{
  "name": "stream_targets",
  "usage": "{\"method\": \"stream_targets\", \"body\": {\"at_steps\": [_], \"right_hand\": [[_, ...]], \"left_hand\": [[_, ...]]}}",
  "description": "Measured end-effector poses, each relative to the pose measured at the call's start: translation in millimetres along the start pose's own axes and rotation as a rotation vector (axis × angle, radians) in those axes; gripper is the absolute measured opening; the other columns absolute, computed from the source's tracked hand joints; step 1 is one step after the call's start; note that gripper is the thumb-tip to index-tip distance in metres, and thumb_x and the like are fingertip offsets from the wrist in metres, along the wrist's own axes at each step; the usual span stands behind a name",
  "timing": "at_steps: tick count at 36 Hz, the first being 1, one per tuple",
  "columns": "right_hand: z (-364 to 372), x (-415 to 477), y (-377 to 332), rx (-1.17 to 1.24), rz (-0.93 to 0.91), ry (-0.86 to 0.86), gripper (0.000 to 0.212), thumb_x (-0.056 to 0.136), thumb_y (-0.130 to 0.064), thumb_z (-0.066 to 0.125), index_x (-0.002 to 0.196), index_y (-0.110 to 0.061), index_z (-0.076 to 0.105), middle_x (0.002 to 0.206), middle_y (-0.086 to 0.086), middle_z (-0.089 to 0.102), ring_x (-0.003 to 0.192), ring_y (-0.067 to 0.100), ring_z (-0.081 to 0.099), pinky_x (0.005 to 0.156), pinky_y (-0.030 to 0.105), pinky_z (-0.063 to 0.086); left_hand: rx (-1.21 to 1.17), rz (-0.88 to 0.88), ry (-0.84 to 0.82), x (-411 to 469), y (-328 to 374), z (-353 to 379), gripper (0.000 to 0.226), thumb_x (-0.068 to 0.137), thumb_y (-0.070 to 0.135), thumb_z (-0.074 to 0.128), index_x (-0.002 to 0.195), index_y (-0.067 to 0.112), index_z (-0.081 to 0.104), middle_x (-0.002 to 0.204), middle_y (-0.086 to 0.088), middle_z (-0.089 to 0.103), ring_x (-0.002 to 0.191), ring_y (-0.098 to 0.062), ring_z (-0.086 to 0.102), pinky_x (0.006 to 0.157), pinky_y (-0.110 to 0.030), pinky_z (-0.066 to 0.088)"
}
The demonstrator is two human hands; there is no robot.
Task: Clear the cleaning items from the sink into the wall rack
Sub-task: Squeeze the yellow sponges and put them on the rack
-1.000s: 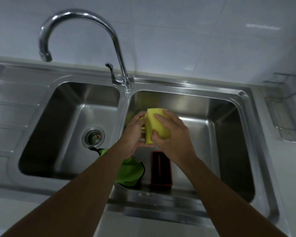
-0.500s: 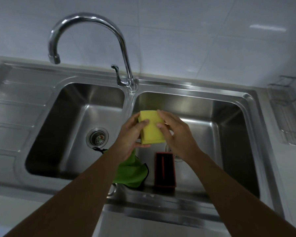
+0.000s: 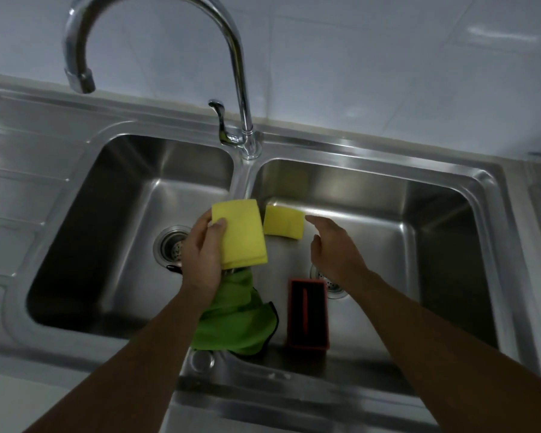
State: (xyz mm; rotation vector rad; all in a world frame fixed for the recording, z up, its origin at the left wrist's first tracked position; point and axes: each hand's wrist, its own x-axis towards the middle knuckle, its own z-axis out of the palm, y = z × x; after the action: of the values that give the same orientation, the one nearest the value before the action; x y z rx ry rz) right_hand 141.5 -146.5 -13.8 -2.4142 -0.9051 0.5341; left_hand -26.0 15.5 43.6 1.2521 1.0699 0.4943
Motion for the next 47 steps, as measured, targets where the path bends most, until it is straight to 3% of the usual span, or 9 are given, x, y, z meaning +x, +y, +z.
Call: {"method": "stream_targets", "body": {"at_steps": [7,11,16,19,24,29,35,41,47], "right_hand": [[41.8,46.1,16.2,-0.251,-0.048,-0.241,0.073,0.085,-0.002,0.058,0.152,-0.021,0.033,0.162,0.008,0.024,0.147,0.029,0.027,0.115,0.044,0.035],[58.4,64.6,21.1,-0.370,-0.125,-0.276,0.068,0.089,-0.007,0.057,0.152,-0.017,0.032,0.164,0.012,0.012,0.151,0.032,0.013,0.120,0.046,0.026],[74.9,70.2,34.2,-0.361,-0.154,-0.162,0.055,0.078,-0.006,0.064,0.131,-0.010,0.051,0.156,0.018,0.032,0.143,0.039,0.032,0.107,0.049,0.040],[80.2,63.6,35.2,-0.340,-0.117,-0.117,0.050,0.069,-0.010,0.073,0.116,-0.012,0.056,0.130,0.016,0.051,0.117,0.039,0.053,0.089,0.043,0.048],[87.3,45.7,33.1,-0.401,0.013,-0.117,0.063,0.062,-0.030,0.082,0.117,-0.014,0.055,0.107,0.015,0.054,0.093,0.036,0.054,0.077,0.037,0.042],[85.6,39.6,26.5,-0.197,0.181,-0.125,0.065,0.069,-0.036,0.080,0.123,-0.015,0.050,0.111,0.017,0.048,0.097,0.038,0.055,0.081,0.041,0.047],[50.8,30.1,-18.6,0.220,0.426,0.184,0.048,0.074,-0.043,0.074,0.115,-0.025,0.056,0.113,0.007,0.049,0.093,0.022,0.051,0.080,0.028,0.042],[5.5,-1.1,-79.1,0.678,0.362,0.445,0.032,0.080,-0.042,0.070,0.111,-0.034,0.063,0.114,-0.011,0.064,0.094,0.008,0.063,0.064,0.013,0.048],[-21.5,-37.0,-124.9,0.525,0.070,0.446,0.046,0.077,-0.038,0.071,0.122,-0.039,0.061,0.117,-0.014,0.057,0.104,0.002,0.058,0.078,0.015,0.049]], "left_hand": [[0.103,0.160,-0.028,2.9,-8.6,-0.3,0.021,0.099,0.026,0.051,0.115,0.039,0.055,0.103,0.026,0.059,0.086,0.023,0.056,0.068,0.001,0.042],[0.131,0.200,-0.042,8.0,-18.7,-3.8,0.041,0.088,0.045,0.047,0.127,0.034,0.057,0.109,0.023,0.064,0.098,0.013,0.059,0.073,0.000,0.044],[0.159,0.273,-0.045,13.0,-24.3,-3.7,0.054,0.085,0.056,0.044,0.128,0.026,0.057,0.101,0.030,0.064,0.094,0.007,0.060,0.072,-0.005,0.046],[0.168,0.298,-0.047,15.2,-25.5,-3.3,0.056,0.086,0.055,0.044,0.128,0.021,0.057,0.099,0.028,0.064,0.091,0.007,0.060,0.070,-0.006,0.047],[0.160,0.282,-0.052,15.5,-25.5,-3.0,0.051,0.086,0.053,0.045,0.125,0.022,0.057,0.094,0.026,0.065,0.086,0.005,0.060,0.069,-0.010,0.049],[0.146,0.284,-0.054,13.2,-22.8,-1.7,0.054,0.085,0.052,0.046,0.125,0.019,0.058,0.094,0.010,0.065,0.084,0.005,0.059,0.069,-0.009,0.048],[0.128,0.229,-0.056,11.8,-19.5,-1.7,0.056,0.082,0.055,0.048,0.125,0.021,0.059,0.095,-0.001,0.065,0.082,-0.002,0.060,0.070,-0.020,0.051],[0.071,0.132,-0.072,10.6,-11.4,-1.1,0.039,0.090,0.038,0.061,0.126,0.022,0.058,0.098,0.004,0.064,0.081,0.006,0.061,0.064,-0.012,0.050],[0.016,0.007,-0.124,2.6,4.3,0.4,0.040,0.090,0.037,0.066,0.129,0.032,0.056,0.107,-0.005,0.064,0.096,-0.020,0.065,0.071,-0.031,0.055]]}}
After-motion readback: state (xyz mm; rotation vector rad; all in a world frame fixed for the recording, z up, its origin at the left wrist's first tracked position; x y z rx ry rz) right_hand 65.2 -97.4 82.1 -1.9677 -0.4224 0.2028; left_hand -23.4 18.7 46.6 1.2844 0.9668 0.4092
